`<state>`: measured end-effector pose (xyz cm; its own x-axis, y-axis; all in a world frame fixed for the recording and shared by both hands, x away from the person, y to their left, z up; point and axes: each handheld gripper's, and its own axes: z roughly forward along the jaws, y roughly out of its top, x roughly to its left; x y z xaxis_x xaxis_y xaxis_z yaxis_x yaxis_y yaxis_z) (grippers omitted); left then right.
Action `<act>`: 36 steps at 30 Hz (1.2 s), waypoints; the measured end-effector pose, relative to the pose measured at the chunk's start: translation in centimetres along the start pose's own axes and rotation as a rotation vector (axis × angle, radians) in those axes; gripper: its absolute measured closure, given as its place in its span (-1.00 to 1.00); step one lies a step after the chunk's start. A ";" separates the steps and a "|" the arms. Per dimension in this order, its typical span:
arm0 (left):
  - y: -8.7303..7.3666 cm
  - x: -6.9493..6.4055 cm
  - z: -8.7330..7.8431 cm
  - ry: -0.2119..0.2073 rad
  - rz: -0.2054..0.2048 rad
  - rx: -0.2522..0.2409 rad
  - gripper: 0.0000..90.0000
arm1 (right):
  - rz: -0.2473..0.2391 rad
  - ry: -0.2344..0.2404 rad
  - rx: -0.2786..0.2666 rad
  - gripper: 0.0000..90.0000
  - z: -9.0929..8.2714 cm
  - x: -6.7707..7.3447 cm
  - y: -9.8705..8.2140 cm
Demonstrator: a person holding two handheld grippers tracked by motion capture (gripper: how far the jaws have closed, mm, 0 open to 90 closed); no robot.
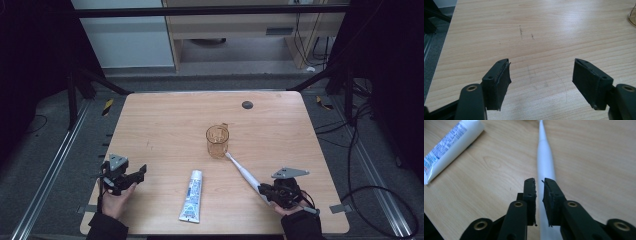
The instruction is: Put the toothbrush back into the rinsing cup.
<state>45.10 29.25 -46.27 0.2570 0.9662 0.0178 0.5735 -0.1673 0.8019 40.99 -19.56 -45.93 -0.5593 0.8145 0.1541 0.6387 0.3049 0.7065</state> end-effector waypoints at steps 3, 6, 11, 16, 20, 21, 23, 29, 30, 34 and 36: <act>0.0 0.0 0.1 -0.004 0.003 -0.001 -0.37 | -0.005 -0.013 -0.004 0.55 -0.3 -0.2 1.1; 0.0 0.1 0.1 -0.008 0.004 -0.003 -0.38 | -0.002 -0.015 -0.008 0.46 -0.4 -0.5 1.7; -0.1 0.1 0.3 -0.008 0.017 -0.002 -0.41 | -0.008 -0.038 0.037 0.26 -0.1 -1.2 3.6; -0.1 0.1 0.4 -0.010 0.032 -0.009 -0.46 | -0.025 -0.066 0.046 0.21 0.3 -1.3 5.0; -0.2 0.2 0.5 -0.012 0.035 -0.009 -0.49 | -0.036 -0.075 0.054 0.19 0.9 -1.3 6.7; -0.2 0.2 0.5 -0.012 0.036 -0.009 -0.49 | -0.036 -0.075 0.054 0.19 0.9 -1.3 6.7; -0.2 0.3 0.6 -0.011 0.037 -0.010 -0.50 | -0.042 -0.084 0.066 0.18 1.4 -1.2 7.6; -0.3 0.3 0.7 -0.013 0.046 -0.007 -0.52 | -0.051 -0.078 0.105 0.21 2.5 -1.0 9.0; -0.3 0.3 0.7 -0.012 0.047 -0.007 -0.52 | -0.051 -0.077 0.112 0.21 2.7 -1.0 9.2; -0.3 0.4 0.7 -0.012 0.046 -0.007 -0.52 | -0.076 -0.073 0.148 0.23 3.9 -0.7 9.7; -0.3 0.4 0.7 -0.012 0.047 -0.005 -0.52 | -0.086 -0.078 0.168 0.24 4.5 -0.6 9.8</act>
<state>45.62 29.56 -46.93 0.2924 0.9550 0.0486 0.5565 -0.2113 0.8035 49.94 -14.81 -42.15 -0.5773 0.8156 0.0394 0.6730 0.4480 0.5885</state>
